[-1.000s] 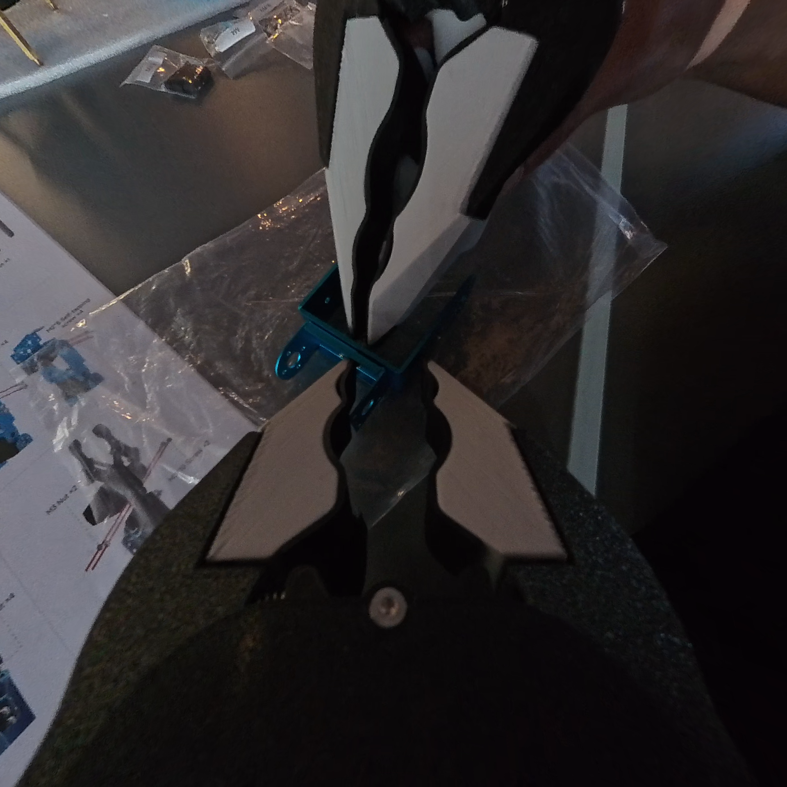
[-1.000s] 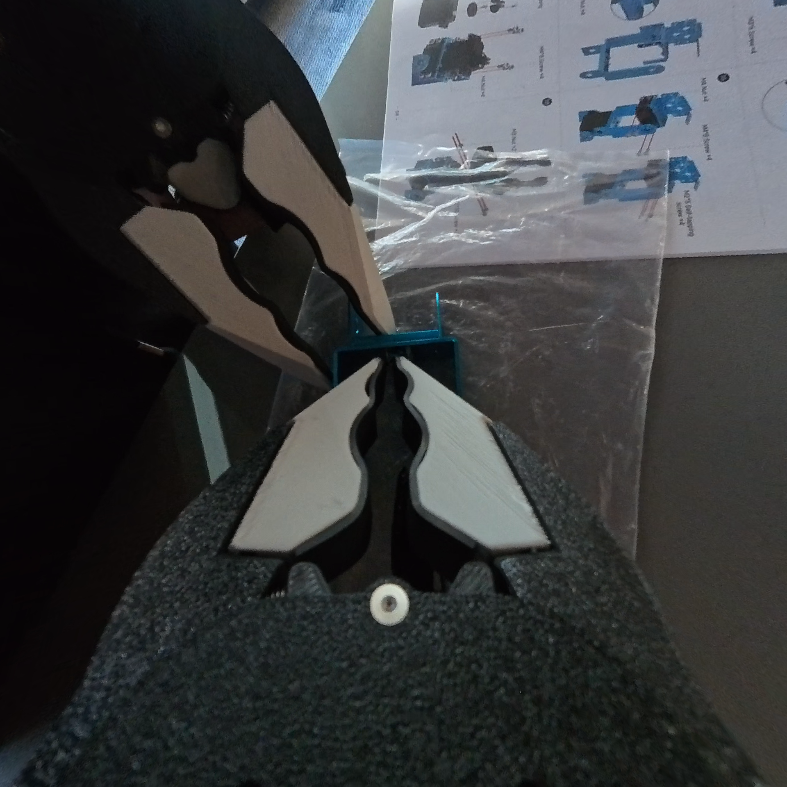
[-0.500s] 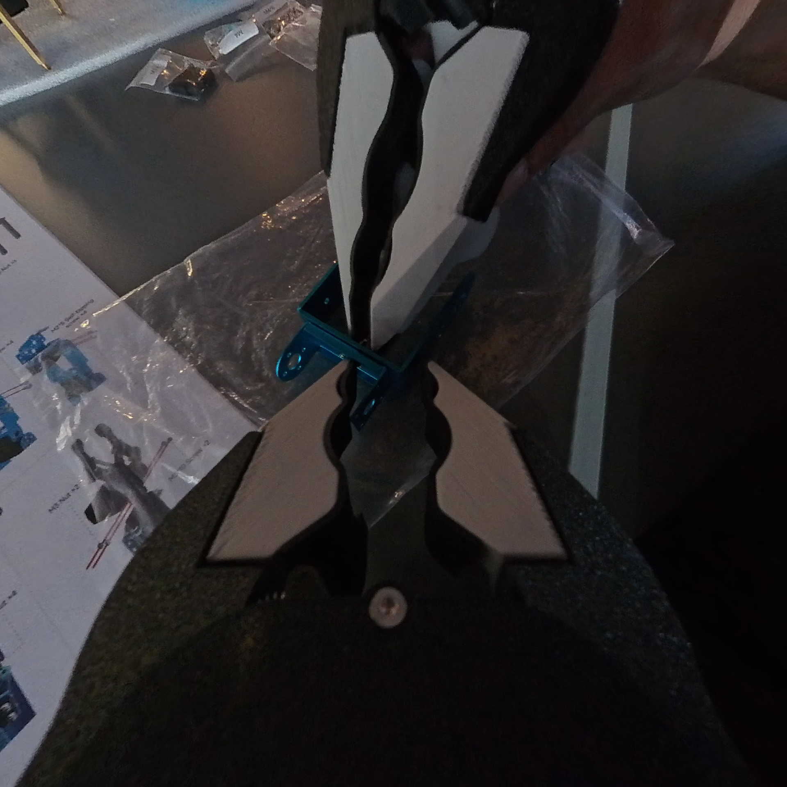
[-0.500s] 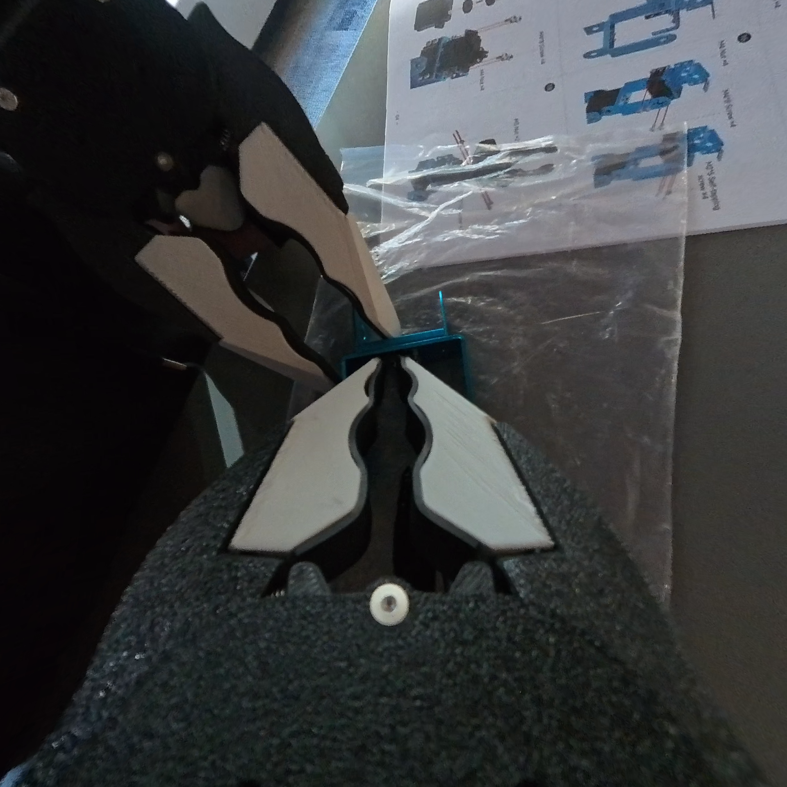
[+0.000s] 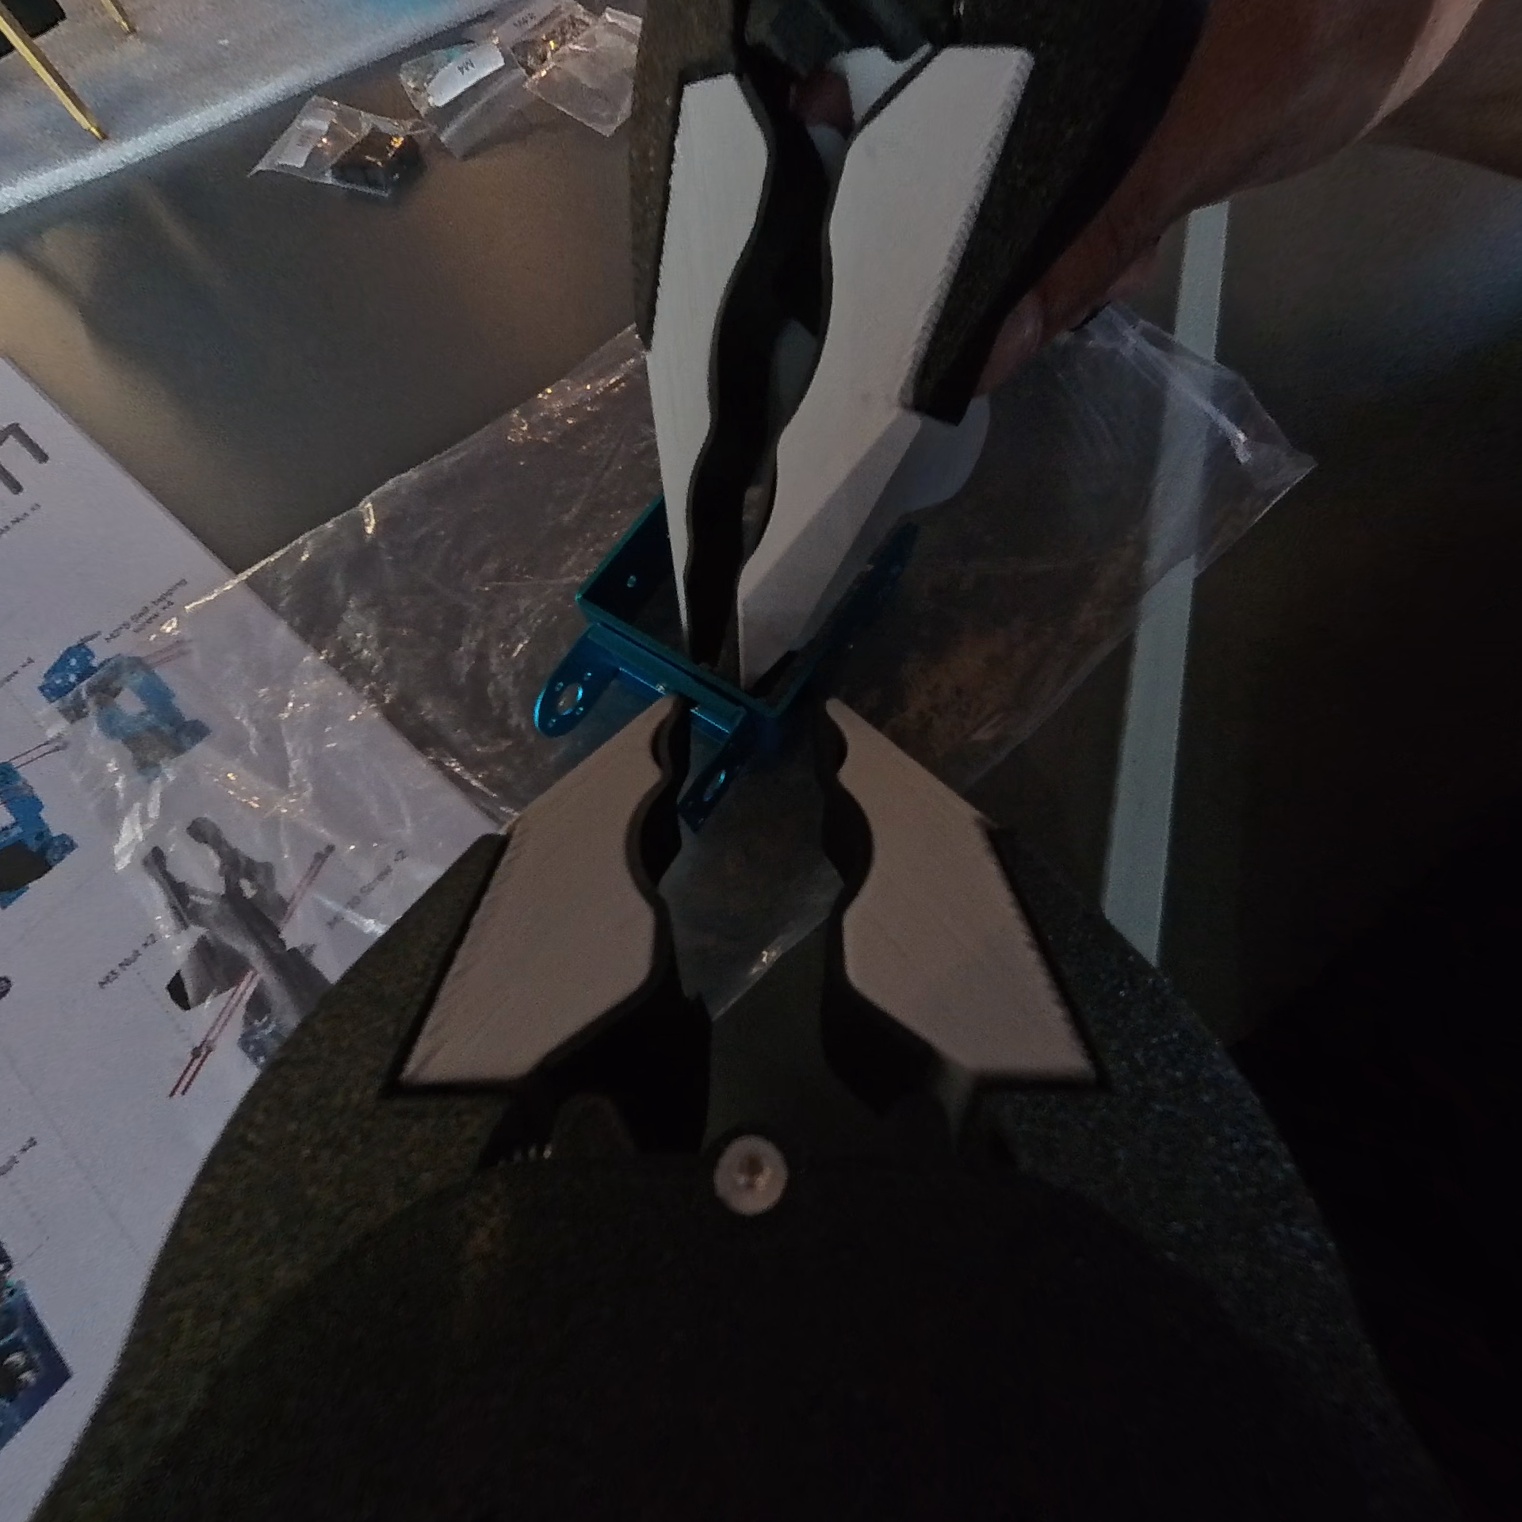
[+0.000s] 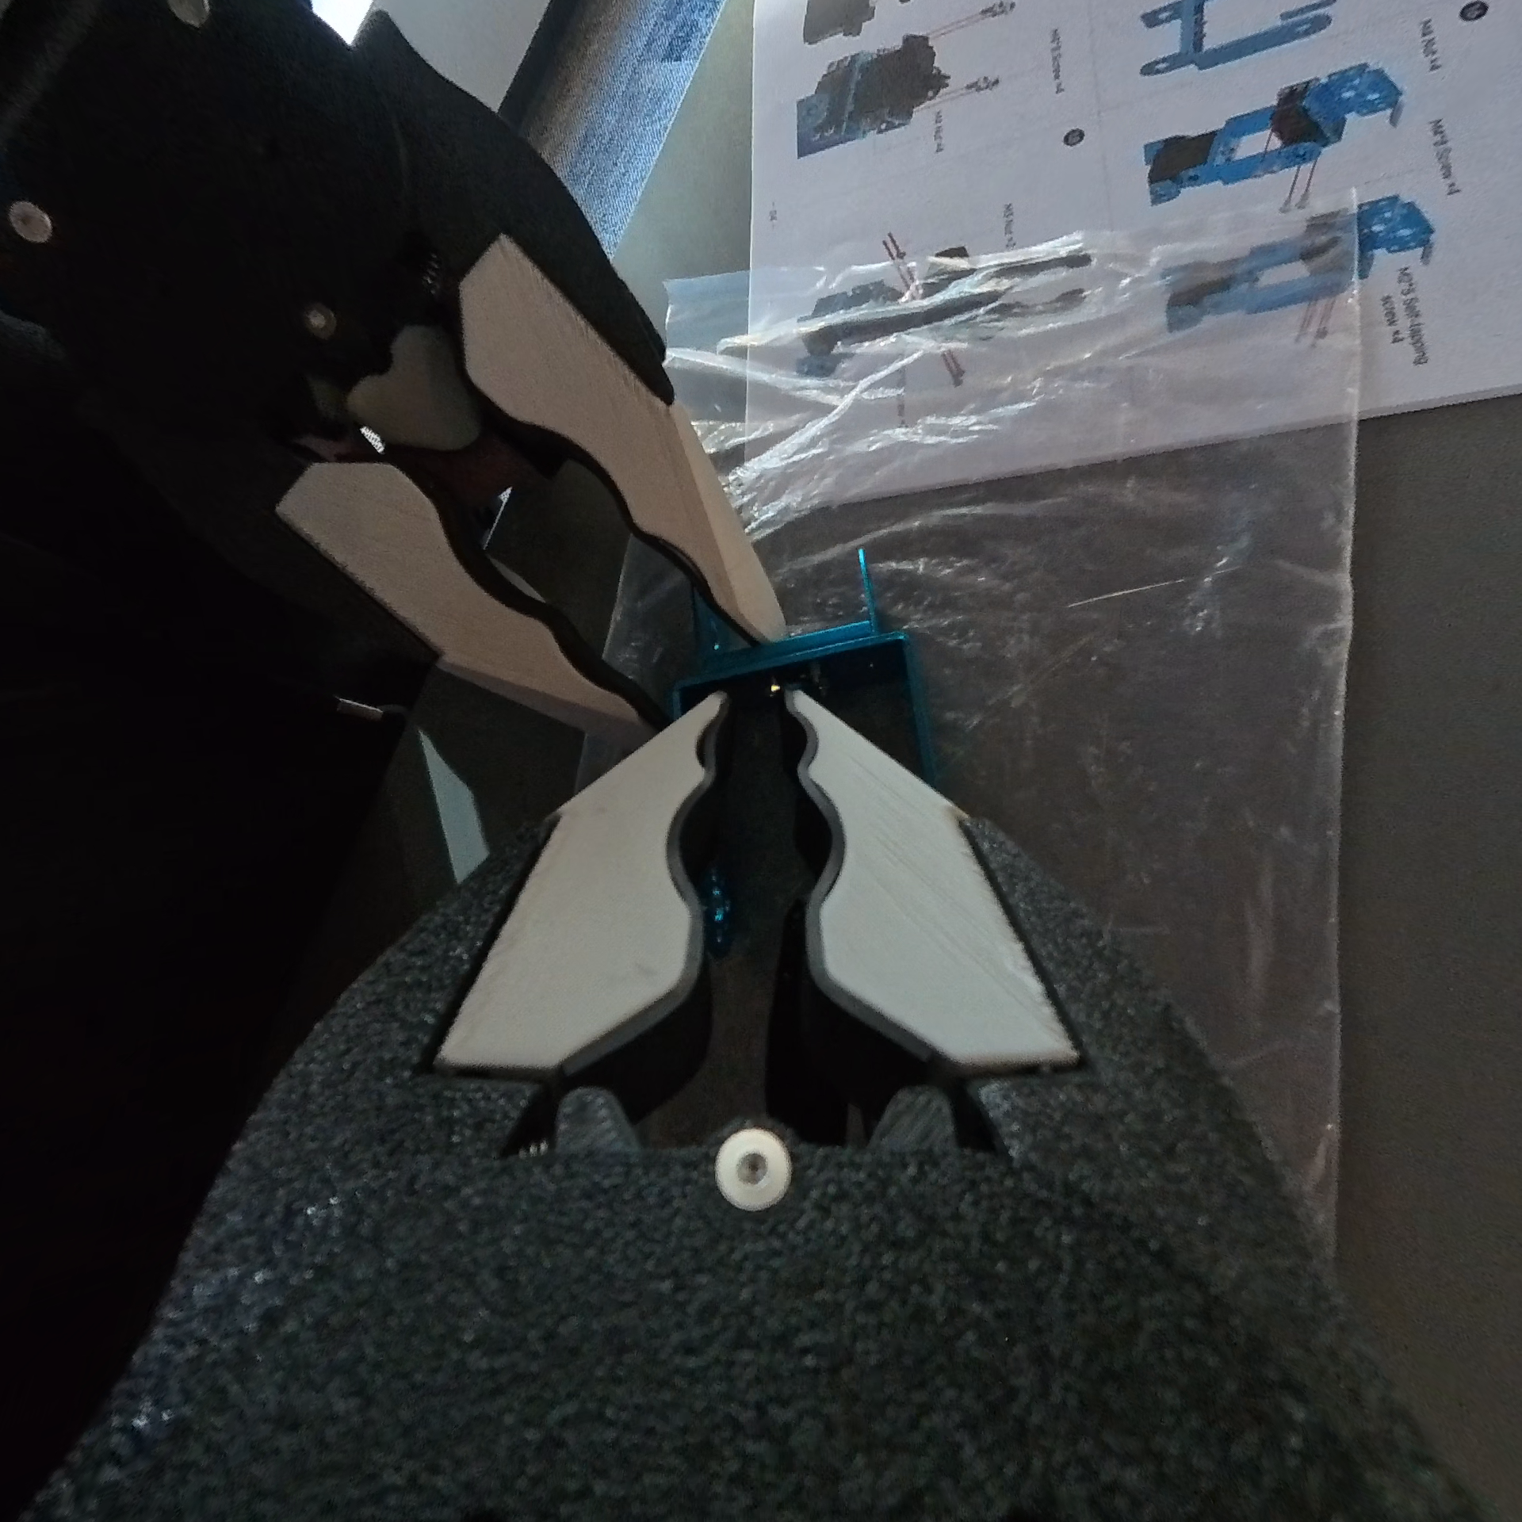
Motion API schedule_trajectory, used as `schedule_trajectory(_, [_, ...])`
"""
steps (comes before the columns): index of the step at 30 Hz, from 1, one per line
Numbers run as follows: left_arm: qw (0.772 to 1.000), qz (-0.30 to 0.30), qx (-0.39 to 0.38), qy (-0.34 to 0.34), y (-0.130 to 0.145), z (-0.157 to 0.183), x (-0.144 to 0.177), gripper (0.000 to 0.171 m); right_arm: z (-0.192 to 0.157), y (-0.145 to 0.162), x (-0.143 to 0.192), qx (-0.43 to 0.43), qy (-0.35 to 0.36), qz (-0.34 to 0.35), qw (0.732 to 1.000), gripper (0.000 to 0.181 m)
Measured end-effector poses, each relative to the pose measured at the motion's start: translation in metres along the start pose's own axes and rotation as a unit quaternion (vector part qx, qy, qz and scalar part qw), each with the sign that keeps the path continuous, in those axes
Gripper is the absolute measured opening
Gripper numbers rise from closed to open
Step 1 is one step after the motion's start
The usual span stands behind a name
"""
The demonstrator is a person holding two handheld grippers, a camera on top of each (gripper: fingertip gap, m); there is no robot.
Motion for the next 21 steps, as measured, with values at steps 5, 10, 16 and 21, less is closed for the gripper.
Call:
schedule_trajectory(5, [1.0, 0.0, -0.003, 0.0, -0.0001, 0.0002, -0.0002, 0.028, 0.001, -0.0006, -0.0001, 0.004, 0.009, 0.0, 1.0, 0.008])
schedule_trajectory(10, [1.0, 0.001, -0.007, -0.001, 0.0002, 0.0006, 0.0003, 0.028, 0.0025, -0.0008, -0.0012, 0.001, 0.017, 0.0, 1.0, 0.005])
schedule_trajectory(16, [1.0, 0.0, -0.01, -0.003, 0.0005, 0.0012, 0.0008, 0.028, 0.002, -0.0013, -0.0008, 0.002, 0.016, 0.001, 1.0, 0.005])
schedule_trajectory(21, [1.0, 0.0, -0.011, -0.004, 0.0005, 0.0014, 0.0008, 0.028, 0.0022, -0.0023, 0.0009, -0.001, 0.014, 0.008, 1.0, 0.005])
Point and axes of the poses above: each gripper's, where its closed fingertips meet, x back along the fingers, y out of its underside, z = x × y across the jaws, the point moved 6 cm from there along x, back along the fingers, and after that the axes turned 11 degrees about -y, right-handed, at the moved point
